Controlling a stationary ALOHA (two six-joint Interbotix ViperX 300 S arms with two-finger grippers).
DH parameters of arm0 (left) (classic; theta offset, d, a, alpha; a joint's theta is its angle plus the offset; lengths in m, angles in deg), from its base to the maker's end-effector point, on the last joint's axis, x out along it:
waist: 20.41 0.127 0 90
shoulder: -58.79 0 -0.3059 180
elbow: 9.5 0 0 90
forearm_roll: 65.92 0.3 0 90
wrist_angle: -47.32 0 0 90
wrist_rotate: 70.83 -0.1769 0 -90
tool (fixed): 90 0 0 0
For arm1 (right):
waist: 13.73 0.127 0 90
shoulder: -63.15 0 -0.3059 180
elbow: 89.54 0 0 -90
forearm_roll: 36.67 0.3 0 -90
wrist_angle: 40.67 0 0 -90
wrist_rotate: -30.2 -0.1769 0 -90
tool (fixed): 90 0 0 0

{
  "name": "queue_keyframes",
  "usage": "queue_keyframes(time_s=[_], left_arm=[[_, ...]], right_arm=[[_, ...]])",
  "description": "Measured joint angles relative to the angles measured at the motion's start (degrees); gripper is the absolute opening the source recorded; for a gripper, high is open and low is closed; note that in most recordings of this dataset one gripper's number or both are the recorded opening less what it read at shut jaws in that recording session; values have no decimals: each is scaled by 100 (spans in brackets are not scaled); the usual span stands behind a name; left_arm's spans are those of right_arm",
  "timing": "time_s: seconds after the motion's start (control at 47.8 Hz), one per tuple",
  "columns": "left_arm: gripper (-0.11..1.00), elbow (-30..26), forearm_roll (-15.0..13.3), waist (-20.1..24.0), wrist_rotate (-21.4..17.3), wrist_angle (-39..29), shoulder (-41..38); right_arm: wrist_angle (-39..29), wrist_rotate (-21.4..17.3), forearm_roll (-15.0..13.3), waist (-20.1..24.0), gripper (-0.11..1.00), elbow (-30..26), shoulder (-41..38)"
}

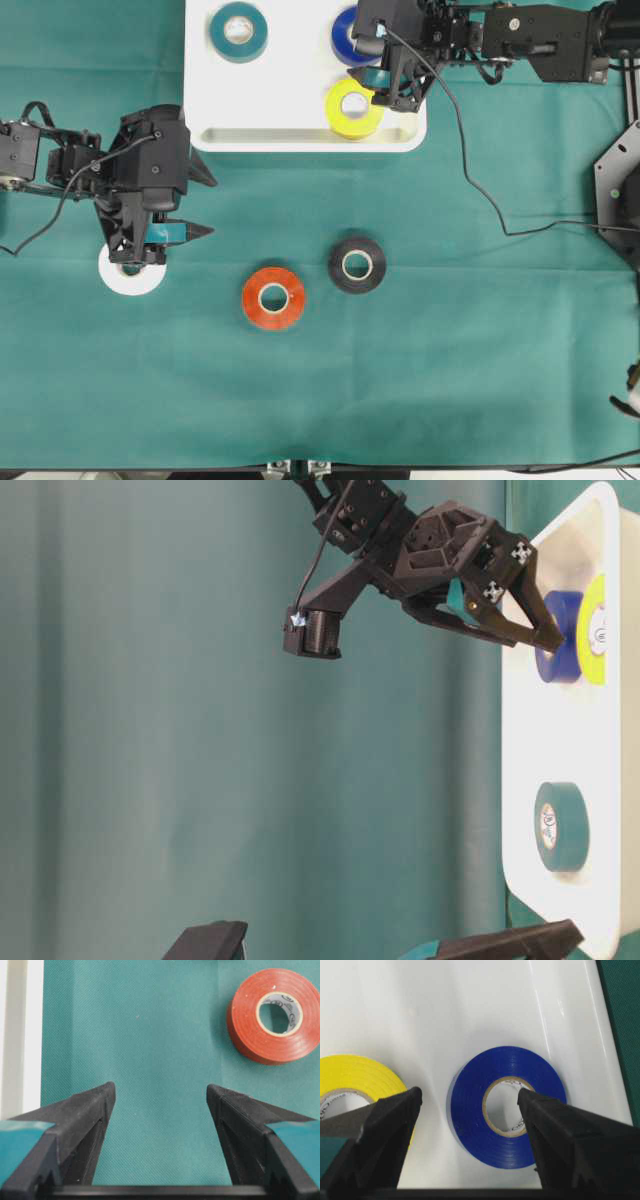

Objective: Put the tape alternately from left to right into the white case.
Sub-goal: 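Lower the blue tape into the tray's upper right and release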

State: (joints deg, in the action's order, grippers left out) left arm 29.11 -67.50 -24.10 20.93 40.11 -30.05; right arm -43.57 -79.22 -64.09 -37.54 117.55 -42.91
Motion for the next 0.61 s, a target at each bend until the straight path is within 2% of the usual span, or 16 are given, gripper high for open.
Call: queue_keyframes(time_s=[0.356, 0.607], left_arm=[[93, 0, 0, 0, 0, 0, 0], [93, 0, 9, 0, 0, 0, -9]], right_arm=[[105, -18, 0, 563, 83, 185, 510], [220, -18, 9, 1292, 83, 308, 773]])
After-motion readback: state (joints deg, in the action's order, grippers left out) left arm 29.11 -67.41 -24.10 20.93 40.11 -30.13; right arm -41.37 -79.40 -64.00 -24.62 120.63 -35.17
